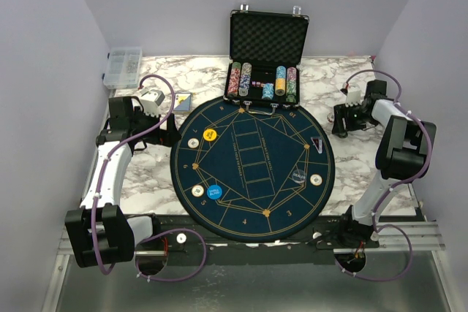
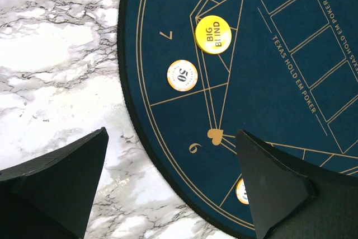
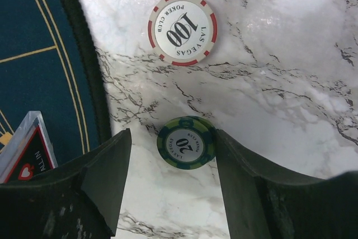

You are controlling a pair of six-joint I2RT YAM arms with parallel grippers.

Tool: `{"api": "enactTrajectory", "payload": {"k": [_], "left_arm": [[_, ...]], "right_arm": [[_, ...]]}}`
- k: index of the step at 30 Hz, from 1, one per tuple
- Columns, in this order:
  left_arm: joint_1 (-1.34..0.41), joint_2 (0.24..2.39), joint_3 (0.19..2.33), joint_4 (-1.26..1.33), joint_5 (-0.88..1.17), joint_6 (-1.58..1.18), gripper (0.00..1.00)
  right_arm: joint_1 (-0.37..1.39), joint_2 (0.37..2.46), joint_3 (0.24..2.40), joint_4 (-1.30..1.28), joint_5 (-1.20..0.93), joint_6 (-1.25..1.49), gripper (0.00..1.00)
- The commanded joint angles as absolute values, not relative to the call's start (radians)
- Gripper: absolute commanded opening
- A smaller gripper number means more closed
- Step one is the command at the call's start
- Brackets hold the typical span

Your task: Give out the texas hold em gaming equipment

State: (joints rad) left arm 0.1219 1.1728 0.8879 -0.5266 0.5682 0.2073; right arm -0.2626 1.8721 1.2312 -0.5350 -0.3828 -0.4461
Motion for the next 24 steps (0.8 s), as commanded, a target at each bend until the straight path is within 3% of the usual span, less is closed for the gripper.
{"api": "enactTrajectory", "payload": {"k": [1,9,19,24], "left_arm": [[0.116,1.170,0.913,-0.538,0.568,0.216,0.98],[0.115,1.172,0.915,-0.538,0.569,0.215,0.98],[0.116,1.172,0.917,-0.538,0.565,0.213,0.98],[0.116,1.169,0.916,-0.539,0.565,0.213,0.98]], "right_arm": [[-0.260,1.865,1.233,-0.525,-0.322,-0.445,0.64],[-0.260,1.886,1.225,-0.514,-0.273,-0.449,0.63],[-0.259,1.890,1.223,-0.530,-0.260,-0.473,0.34],[-0.259,1.864,1.242,-0.561,-0.312,-0.466,0.24]]}}
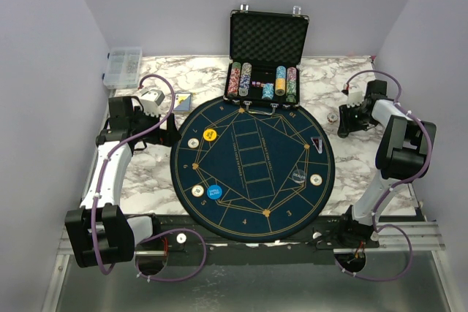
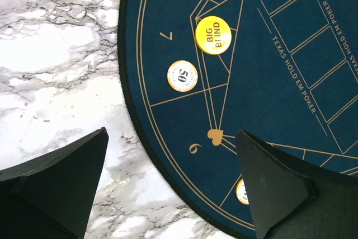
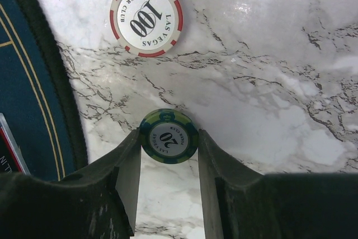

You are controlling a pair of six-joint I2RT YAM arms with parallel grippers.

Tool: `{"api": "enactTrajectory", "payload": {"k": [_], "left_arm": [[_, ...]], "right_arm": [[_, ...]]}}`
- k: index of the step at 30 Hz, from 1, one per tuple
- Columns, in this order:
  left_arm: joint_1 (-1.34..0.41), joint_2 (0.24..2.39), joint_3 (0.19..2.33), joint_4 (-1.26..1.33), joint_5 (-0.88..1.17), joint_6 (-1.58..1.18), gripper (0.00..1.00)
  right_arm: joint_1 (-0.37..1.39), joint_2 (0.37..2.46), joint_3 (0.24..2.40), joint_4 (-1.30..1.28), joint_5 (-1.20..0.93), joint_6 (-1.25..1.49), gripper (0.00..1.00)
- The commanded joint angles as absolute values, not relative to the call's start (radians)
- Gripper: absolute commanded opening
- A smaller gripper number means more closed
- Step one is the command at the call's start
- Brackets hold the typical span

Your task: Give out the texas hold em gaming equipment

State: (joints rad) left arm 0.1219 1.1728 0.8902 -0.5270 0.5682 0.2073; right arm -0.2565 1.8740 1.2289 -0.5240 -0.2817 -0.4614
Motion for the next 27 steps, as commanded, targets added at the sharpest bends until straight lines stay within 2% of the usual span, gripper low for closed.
{"api": "enactTrajectory", "payload": {"k": [1,6,16,21,27], "left_arm": [[0.116,1.167,0.915,-0.538,0.565,0.214,0.98],[0.116,1.167,0.915,-0.539,0.563,0.213,0.98],[0.116,1.166,0.916,-0.539,0.567,0.213,0.98],[0.116,1.170,0.917,-0.540,0.569,0.213,0.98],[0.116,1.168,0.914,-0.540,0.570,0.213,0.98]], "right_arm": [[-0.259,1.860,1.246,-0.566,-0.316,-0.463,0.22],[-0.259,1.852,1.267,-0.587,-0.336,-0.457,0.13],[-0.259,1.822,1.276,-0.599,-0.342,-0.459,0.13],[-0.253,1.760,1.302,-0.651,-0.410,-0.454,0.13],[-0.113,1.667,1.330,-0.714,-0.455,-0.436,0.14]]}}
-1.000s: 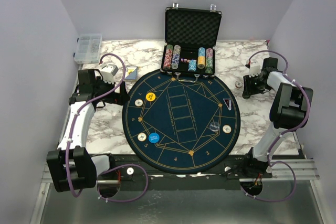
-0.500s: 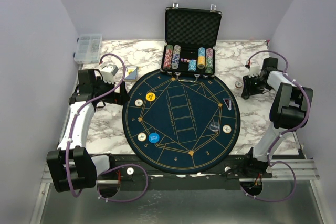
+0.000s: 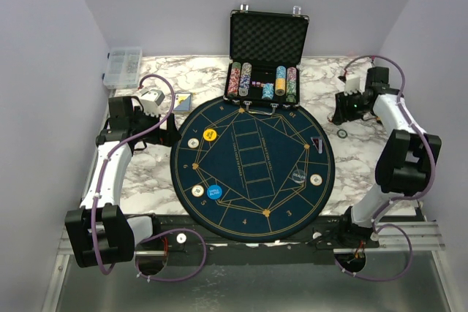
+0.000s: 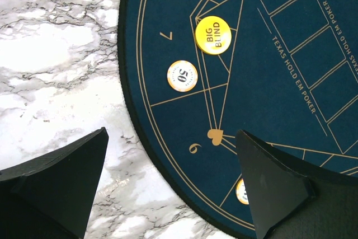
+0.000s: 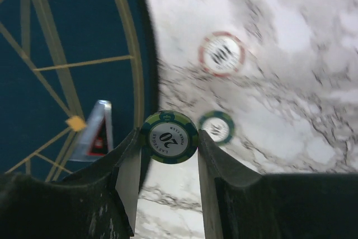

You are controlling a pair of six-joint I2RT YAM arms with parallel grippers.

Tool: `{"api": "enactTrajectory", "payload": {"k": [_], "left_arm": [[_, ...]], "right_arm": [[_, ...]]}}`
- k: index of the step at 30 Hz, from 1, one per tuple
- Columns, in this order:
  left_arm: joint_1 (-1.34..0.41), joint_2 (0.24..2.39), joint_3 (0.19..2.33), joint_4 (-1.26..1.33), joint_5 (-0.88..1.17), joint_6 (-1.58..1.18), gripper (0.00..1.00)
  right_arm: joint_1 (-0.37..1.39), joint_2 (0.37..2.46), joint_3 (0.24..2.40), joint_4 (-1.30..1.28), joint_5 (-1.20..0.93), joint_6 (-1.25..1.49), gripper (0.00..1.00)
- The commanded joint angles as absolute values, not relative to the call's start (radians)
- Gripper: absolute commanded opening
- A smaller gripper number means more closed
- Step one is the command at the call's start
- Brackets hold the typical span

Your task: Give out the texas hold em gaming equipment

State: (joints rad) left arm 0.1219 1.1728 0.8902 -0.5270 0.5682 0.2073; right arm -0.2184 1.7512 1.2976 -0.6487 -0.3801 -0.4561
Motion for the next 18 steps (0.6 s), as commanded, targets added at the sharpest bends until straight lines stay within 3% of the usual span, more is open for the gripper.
{"api": "enactTrajectory", "payload": {"k": [1,11,18], "left_arm": [[0.116,1.168,0.914,-0.540,0.570,0.213,0.98],[0.115,1.157,0.914,-0.543,0.565,0.213,0.98],[0.116,1.155,0.914,-0.544,0.561,0.216,0.98]], "right_arm": [[-0.069,1.648,1.330,-0.715,-0.456,-0.425,0.14],[0.423,1.635,1.229,-0.632,-0.321,-0.357,0.15],[0.513,1.727,1.147,-0.535,-0.266,-0.353,0.19]]}}
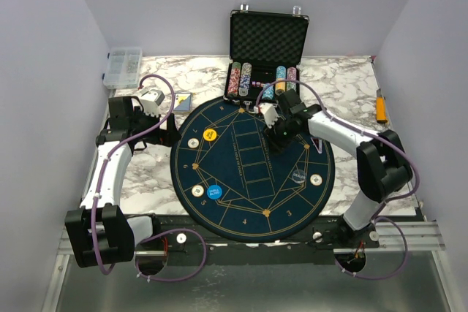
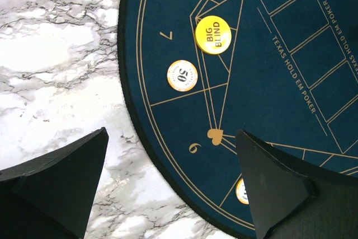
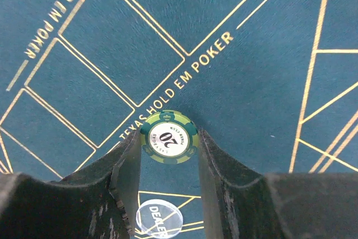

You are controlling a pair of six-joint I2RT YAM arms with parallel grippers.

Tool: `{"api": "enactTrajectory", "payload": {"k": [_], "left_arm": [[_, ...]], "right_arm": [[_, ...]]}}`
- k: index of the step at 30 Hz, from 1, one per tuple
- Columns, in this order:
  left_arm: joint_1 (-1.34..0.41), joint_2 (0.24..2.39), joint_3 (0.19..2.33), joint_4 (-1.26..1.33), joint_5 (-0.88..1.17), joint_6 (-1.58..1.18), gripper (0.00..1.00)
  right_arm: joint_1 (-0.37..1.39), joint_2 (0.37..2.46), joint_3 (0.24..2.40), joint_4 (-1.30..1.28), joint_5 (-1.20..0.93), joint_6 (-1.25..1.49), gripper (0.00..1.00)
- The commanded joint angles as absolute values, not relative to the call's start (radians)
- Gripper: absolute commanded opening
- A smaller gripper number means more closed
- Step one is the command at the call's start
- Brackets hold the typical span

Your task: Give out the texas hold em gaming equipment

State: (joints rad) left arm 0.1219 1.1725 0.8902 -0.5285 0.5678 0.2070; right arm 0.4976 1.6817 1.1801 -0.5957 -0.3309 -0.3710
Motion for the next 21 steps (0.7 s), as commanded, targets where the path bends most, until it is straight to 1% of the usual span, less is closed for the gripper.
{"api": "enactTrajectory", "payload": {"k": [1,2,3,4,5,6,9,12,16,21], "left_arm": [[0.116,1.155,0.915,-0.545,0.562,0.216,0.98],[0.115,1.156,0.914,-0.544,0.562,0.216,0.98],[0.115,1.158,0.915,-0.544,0.561,0.216,0.98],[0.117,1.158,0.916,-0.544,0.561,0.216,0.98],[0.115,1.159,0.916,-0.544,0.562,0.216,0.98],[0.116,1.161,0.917,-0.545,0.561,0.216,0.98],[0.116,1.161,0.914,-0.544,0.560,0.216,0.98],[0.116,1.157,0.913,-0.544,0.559,0.218,0.98],[0.115,1.148,0.907,-0.546,0.557,0.222,0.98],[0.115,1.143,0.905,-0.546,0.561,0.224,0.98]], "right_arm": [[0.519,1.739,1.142,-0.526,-0.267,-0.352,0.20],[0.524,1.746,1.136,-0.522,-0.271,-0.352,0.23],[0.529,1.754,1.134,-0.520,-0.273,-0.353,0.29],[0.531,1.761,1.133,-0.522,-0.277,-0.353,0.37],[0.534,1.768,1.137,-0.529,-0.290,-0.351,0.47],[0.533,1.774,1.139,-0.538,-0.300,-0.350,0.52],[0.533,1.765,1.147,-0.561,-0.304,-0.347,0.66],[0.521,1.722,1.178,-0.607,-0.311,-0.341,0.76],[0.425,1.659,1.277,-0.711,-0.335,-0.339,0.78],[0.215,1.658,1.404,-0.885,-0.291,-0.425,0.77]]}}
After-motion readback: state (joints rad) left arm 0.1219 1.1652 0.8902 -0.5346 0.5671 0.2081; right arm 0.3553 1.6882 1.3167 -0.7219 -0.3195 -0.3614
